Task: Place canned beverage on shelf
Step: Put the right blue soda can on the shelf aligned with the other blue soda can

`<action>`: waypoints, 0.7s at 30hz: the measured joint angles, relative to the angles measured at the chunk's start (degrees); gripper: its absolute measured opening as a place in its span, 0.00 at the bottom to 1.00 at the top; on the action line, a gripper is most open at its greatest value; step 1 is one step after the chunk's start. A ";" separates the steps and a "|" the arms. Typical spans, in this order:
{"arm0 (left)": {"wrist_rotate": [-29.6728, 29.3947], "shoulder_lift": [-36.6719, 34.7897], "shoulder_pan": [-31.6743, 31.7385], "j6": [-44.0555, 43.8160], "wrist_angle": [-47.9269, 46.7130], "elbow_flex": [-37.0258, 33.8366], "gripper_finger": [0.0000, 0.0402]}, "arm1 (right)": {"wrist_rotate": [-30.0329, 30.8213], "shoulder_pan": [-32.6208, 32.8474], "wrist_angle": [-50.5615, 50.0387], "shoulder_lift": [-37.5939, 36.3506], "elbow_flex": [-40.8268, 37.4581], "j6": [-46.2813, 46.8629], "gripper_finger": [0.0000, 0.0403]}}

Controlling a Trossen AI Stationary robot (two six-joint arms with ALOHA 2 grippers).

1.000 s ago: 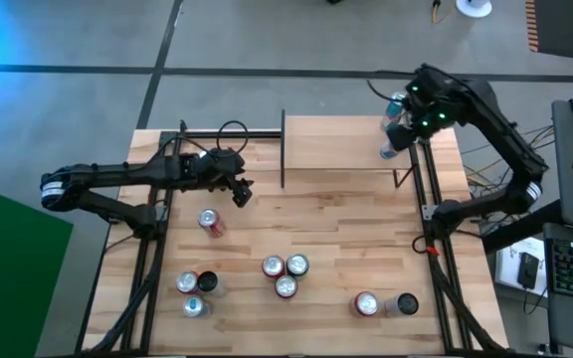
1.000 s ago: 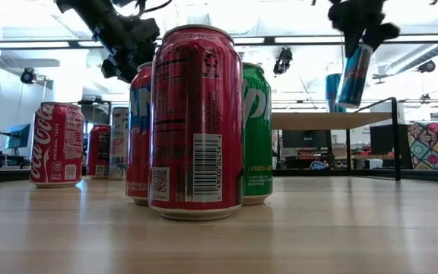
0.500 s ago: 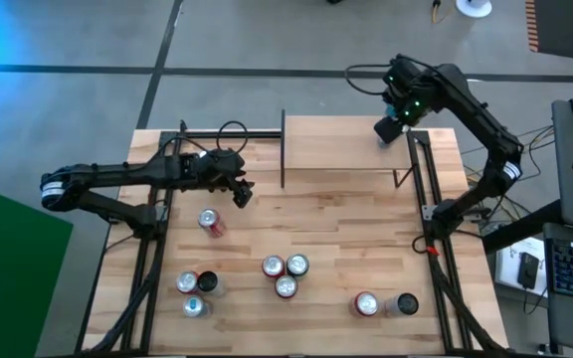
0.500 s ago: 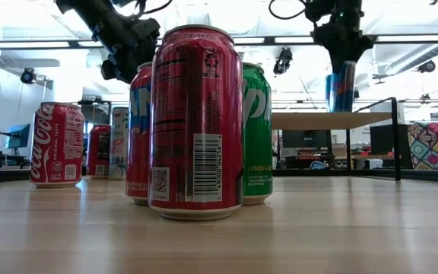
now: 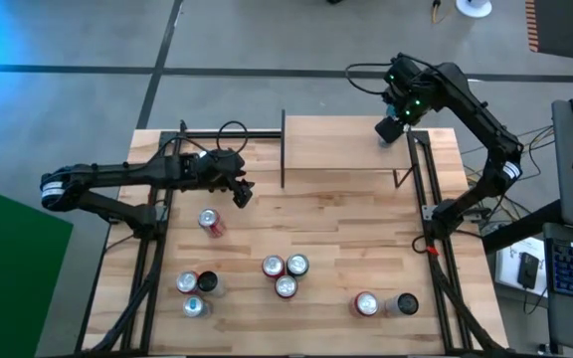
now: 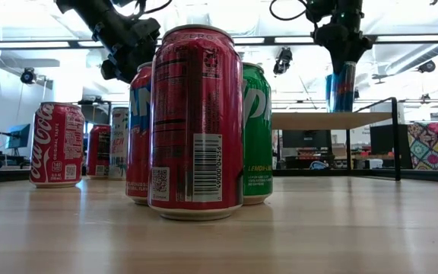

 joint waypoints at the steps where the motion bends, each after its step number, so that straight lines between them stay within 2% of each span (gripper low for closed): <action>1: -0.01 0.02 0.00 0.00 0.00 0.00 0.52 | -0.39 0.00 -0.02 0.01 -0.01 0.00 0.65; 9: -0.03 0.00 0.00 -0.02 0.00 0.00 0.52 | -1.90 -0.09 -0.25 0.23 -0.20 0.07 0.75; 21: -0.03 0.01 0.00 -1.04 -0.02 0.00 0.52 | -0.95 -0.11 -0.16 -4.12 -0.20 3.05 0.76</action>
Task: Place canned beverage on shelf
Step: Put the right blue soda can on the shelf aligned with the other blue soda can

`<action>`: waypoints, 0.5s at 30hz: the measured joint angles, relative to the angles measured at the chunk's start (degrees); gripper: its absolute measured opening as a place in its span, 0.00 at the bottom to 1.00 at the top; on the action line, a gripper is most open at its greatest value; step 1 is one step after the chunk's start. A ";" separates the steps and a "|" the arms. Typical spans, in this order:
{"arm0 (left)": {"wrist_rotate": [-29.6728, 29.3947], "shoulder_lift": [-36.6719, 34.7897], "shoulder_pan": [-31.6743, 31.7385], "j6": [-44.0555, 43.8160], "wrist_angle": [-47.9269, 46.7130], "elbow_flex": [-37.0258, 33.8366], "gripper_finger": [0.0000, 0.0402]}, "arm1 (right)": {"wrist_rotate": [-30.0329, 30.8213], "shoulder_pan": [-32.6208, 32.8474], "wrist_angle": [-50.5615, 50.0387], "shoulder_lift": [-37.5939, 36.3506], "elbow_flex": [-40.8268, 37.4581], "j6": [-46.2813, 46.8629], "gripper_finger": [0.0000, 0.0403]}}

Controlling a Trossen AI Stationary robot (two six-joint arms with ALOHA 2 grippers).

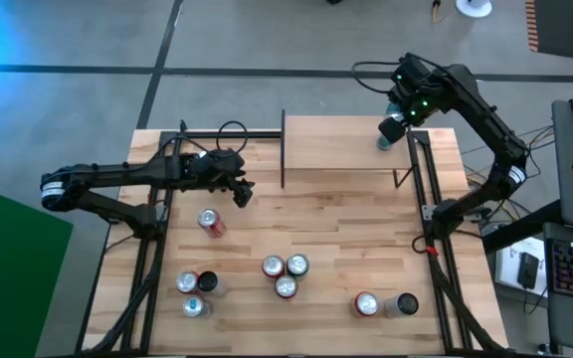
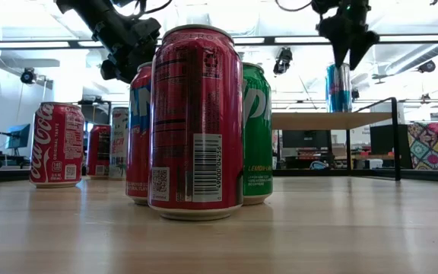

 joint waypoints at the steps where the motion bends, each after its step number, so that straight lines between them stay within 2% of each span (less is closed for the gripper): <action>1: 0.00 0.00 0.00 -0.20 0.00 0.00 0.52 | 0.12 -0.09 -0.01 -0.79 0.00 0.17 0.76; 10: 0.00 0.00 0.00 -0.23 1.19 0.00 0.52 | -0.03 -0.37 1.01 -9.64 0.02 1.21 0.82; 15: 0.00 0.01 -0.09 0.00 3.83 0.00 0.52 | -8.30 -0.37 10.14 -16.71 -1.21 4.12 0.91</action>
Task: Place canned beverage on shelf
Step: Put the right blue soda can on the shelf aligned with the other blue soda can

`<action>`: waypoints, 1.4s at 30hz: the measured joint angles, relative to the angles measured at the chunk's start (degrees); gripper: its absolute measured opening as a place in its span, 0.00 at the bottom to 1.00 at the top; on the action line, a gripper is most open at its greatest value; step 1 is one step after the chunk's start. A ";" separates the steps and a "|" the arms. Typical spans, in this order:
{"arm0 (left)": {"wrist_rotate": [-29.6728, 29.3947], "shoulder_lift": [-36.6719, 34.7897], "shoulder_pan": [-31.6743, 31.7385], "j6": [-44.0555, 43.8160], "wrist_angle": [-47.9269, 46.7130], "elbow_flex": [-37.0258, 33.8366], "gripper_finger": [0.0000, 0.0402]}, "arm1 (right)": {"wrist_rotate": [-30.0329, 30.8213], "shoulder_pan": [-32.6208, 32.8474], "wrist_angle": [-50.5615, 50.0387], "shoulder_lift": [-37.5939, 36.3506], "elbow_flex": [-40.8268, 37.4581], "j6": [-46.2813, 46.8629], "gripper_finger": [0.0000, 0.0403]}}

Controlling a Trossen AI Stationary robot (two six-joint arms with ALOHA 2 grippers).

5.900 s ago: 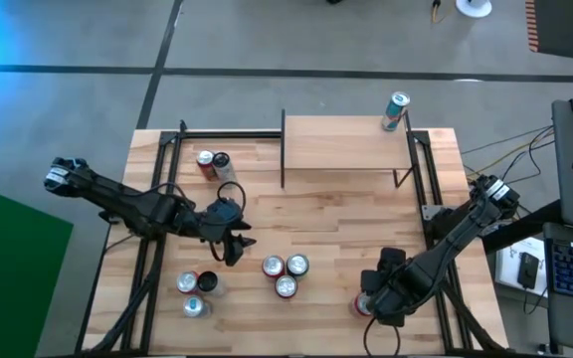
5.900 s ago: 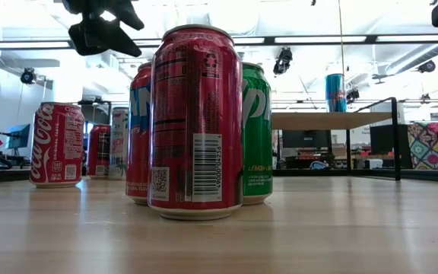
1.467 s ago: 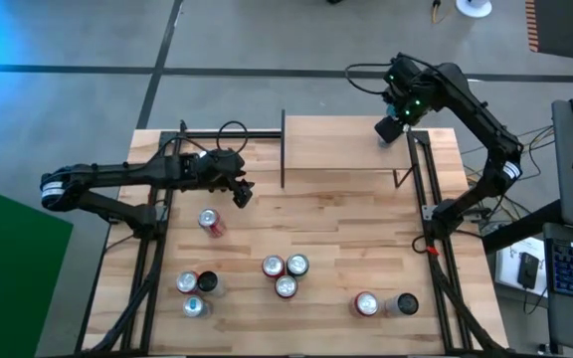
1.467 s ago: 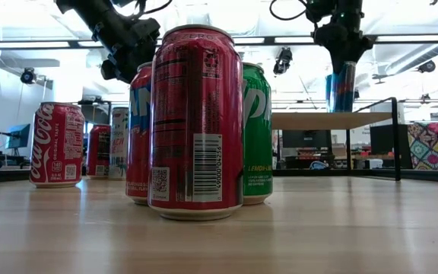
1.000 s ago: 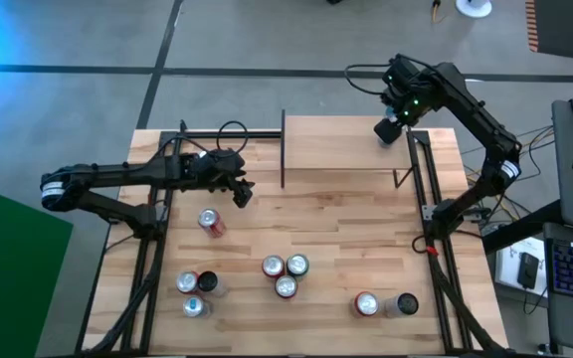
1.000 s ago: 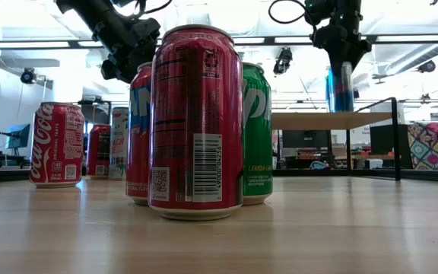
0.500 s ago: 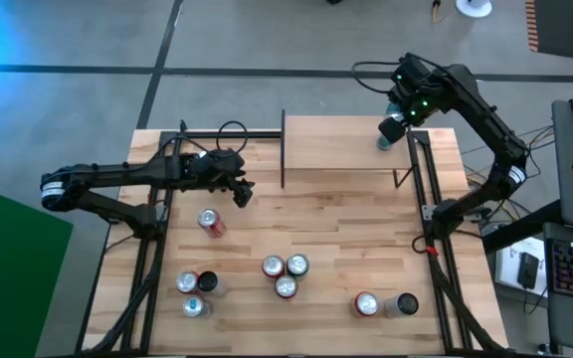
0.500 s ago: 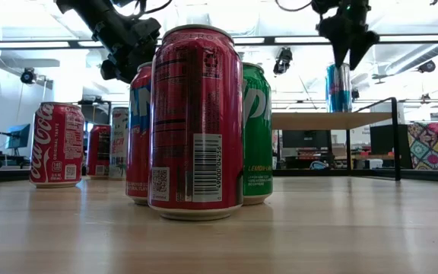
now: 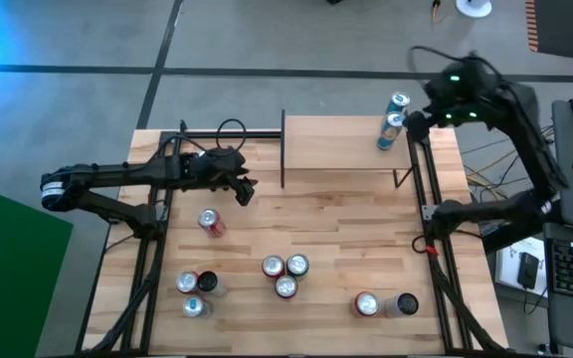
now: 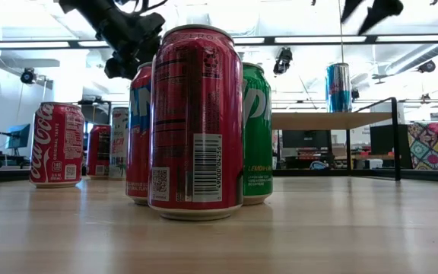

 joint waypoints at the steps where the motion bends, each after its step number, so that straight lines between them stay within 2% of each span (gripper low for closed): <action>1: 0.00 0.00 0.00 0.33 0.63 0.00 0.52 | -2.33 0.00 2.63 -1.41 -0.74 0.47 0.91; 3: -0.01 0.02 0.00 1.05 2.09 0.00 0.52 | -6.28 0.02 8.12 -4.04 -2.81 1.97 0.92; 6: -0.02 0.03 0.02 1.33 4.02 0.02 0.52 | -6.92 0.04 12.79 -7.53 -7.79 3.47 0.92; 11: -0.17 0.03 0.09 2.95 5.03 0.02 0.52 | 2.56 0.02 18.85 -14.20 -20.23 -1.40 0.92; 16: -1.19 0.03 0.09 3.04 5.13 -0.34 0.52 | 3.39 0.07 38.35 -24.63 -36.04 1.55 0.92; 22: -1.74 0.03 0.09 2.95 5.08 -0.57 0.52 | 3.56 0.02 45.52 -31.38 -47.55 0.11 0.92; 30: -3.74 0.03 1.28 5.43 5.19 -0.57 0.52 | 0.43 0.07 46.34 -29.07 -53.21 -1.59 0.92; 36: -3.72 0.03 1.73 5.43 5.19 -0.57 0.52 | 5.30 0.02 48.42 -26.20 -53.47 -3.26 0.92; 42: -3.72 0.03 2.04 5.59 5.17 -0.59 0.52 | 6.06 0.02 51.05 -22.59 -53.78 -4.77 0.92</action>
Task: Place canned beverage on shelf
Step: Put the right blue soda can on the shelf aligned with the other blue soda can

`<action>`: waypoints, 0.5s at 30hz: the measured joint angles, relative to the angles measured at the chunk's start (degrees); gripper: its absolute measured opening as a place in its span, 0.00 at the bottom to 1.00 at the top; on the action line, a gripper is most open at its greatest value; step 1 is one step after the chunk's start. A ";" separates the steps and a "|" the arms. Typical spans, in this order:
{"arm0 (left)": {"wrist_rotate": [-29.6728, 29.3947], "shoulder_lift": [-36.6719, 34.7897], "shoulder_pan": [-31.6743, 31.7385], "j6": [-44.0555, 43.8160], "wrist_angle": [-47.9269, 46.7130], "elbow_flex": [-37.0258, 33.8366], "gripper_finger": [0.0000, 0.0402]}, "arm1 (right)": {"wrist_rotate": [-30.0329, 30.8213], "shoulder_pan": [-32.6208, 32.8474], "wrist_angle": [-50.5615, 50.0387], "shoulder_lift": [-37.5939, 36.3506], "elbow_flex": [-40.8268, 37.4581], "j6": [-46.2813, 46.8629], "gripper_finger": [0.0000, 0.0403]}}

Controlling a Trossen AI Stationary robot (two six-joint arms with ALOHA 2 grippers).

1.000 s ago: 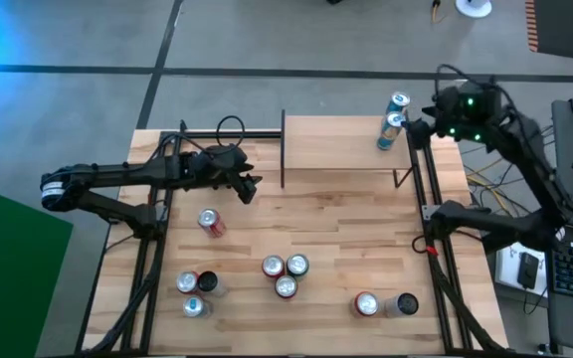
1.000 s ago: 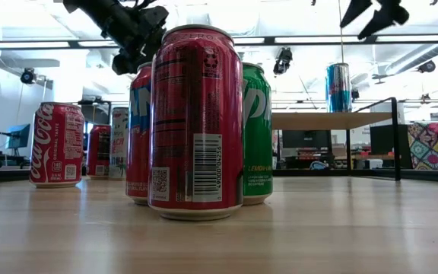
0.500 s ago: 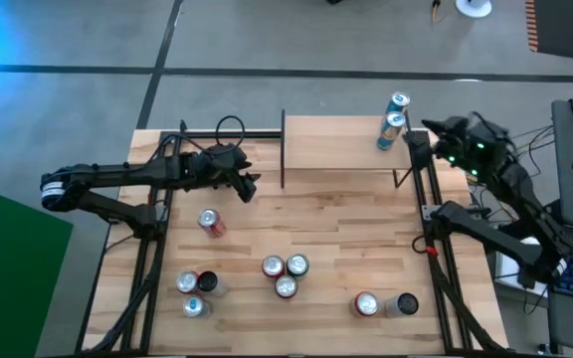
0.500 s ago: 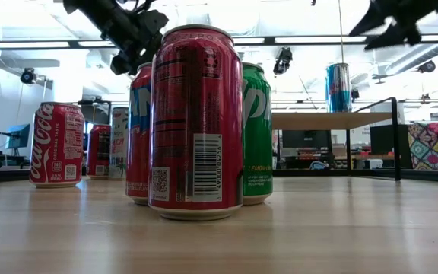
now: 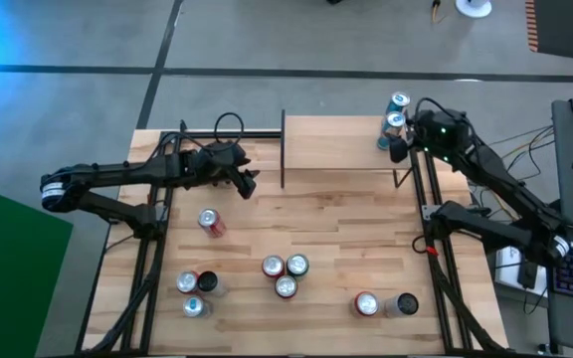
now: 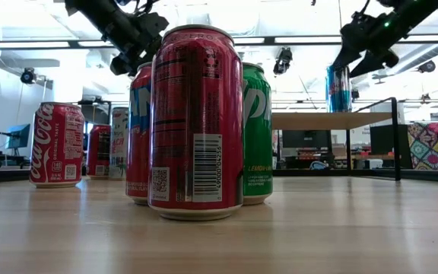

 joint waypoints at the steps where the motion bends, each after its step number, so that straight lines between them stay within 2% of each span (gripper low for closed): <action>1: 0.00 0.00 0.06 -0.01 0.00 0.00 0.52 | -0.02 0.00 0.45 0.57 -0.04 -0.02 0.92; 7: 0.00 0.00 0.08 -0.46 -0.02 -0.02 0.52 | 0.40 0.00 3.06 1.48 -0.14 -0.01 0.86; 15: -0.55 0.00 0.12 -0.22 -0.04 -0.02 0.52 | 0.69 -0.02 2.67 1.16 -0.14 -1.58 0.64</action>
